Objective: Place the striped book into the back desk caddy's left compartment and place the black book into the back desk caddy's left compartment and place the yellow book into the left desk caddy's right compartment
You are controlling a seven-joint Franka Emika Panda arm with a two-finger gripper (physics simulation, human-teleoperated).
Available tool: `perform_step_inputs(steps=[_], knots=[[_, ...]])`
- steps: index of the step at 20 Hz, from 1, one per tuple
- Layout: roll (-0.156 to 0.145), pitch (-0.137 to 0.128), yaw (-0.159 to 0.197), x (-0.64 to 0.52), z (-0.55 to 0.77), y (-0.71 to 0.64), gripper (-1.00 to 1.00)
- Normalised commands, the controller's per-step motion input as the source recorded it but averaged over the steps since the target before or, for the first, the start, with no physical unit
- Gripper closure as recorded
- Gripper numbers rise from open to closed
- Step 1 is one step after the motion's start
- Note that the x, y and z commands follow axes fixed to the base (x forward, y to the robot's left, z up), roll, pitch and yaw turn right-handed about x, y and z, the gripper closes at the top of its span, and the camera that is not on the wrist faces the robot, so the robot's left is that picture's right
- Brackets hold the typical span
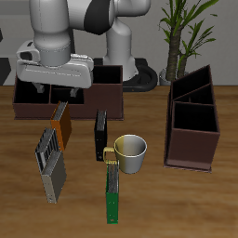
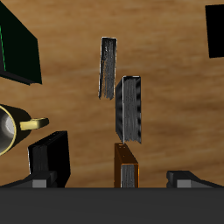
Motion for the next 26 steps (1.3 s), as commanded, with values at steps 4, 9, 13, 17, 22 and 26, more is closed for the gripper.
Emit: perform_step_inputs(steps=[4, 9, 13, 17, 22, 26], knots=[[0.011, -0.064, 0.056, 0.24, -0.03, -0.43, -1.00], [0.043, -0.091, 0.045, 0.09, -0.24, -0.11, -1.00], [0.019, -0.131, -0.001, 0.09, -0.30, -0.11, -1.00], [-0.022, -0.076, 0.005, 0.13, -0.30, -0.15, -1.00], [-0.010, -0.005, 0.034, 0.08, -0.37, 0.02, -1.00], [-0.004, -0.002, 0.000, 0.02, -0.33, 0.04, -1.00]])
